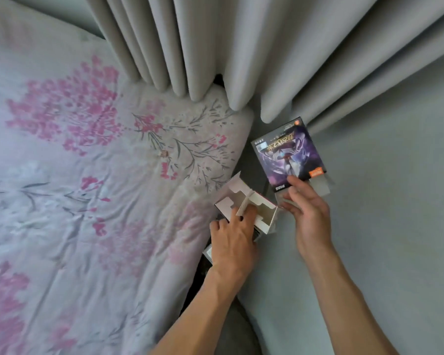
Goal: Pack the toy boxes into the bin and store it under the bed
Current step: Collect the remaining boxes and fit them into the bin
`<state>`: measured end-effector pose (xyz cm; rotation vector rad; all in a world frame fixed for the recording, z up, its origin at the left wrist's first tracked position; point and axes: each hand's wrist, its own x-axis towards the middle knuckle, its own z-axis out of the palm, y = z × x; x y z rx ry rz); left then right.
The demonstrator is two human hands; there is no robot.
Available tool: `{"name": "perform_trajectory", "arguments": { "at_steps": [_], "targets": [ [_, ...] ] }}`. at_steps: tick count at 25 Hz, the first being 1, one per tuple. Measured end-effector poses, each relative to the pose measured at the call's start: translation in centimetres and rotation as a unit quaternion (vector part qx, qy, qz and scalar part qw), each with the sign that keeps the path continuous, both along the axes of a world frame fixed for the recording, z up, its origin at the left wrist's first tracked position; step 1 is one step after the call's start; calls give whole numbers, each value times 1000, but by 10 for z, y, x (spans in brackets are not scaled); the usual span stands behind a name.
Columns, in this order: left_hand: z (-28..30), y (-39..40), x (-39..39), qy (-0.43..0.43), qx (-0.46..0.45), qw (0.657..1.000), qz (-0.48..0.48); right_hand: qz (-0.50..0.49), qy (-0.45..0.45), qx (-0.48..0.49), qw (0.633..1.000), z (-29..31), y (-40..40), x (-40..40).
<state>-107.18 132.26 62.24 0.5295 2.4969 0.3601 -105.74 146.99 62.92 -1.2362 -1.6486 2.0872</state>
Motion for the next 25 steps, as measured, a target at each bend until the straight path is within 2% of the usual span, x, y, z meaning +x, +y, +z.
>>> {"name": "perform_trajectory", "arguments": {
  "at_steps": [3,6,10,14,21,25],
  "targets": [
    [36,-32,5,18,0,999,41,41,20,-39,998,29,-18,-12],
    [59,-82,14,11,-51,994,92,141,-29,-41,989,49,-50,-8],
    [74,-156,45,-1,-74,985,156,248,-66,-47,965,61,-105,8],
    [82,-276,81,-24,-134,953,272,377,-79,-41,922,67,-212,-3],
    [96,-467,213,1,-156,853,498,575,-55,-42,815,94,-429,29],
    [101,-516,302,8,-178,757,628,700,-42,-32,712,102,-525,77]
  ]
}}
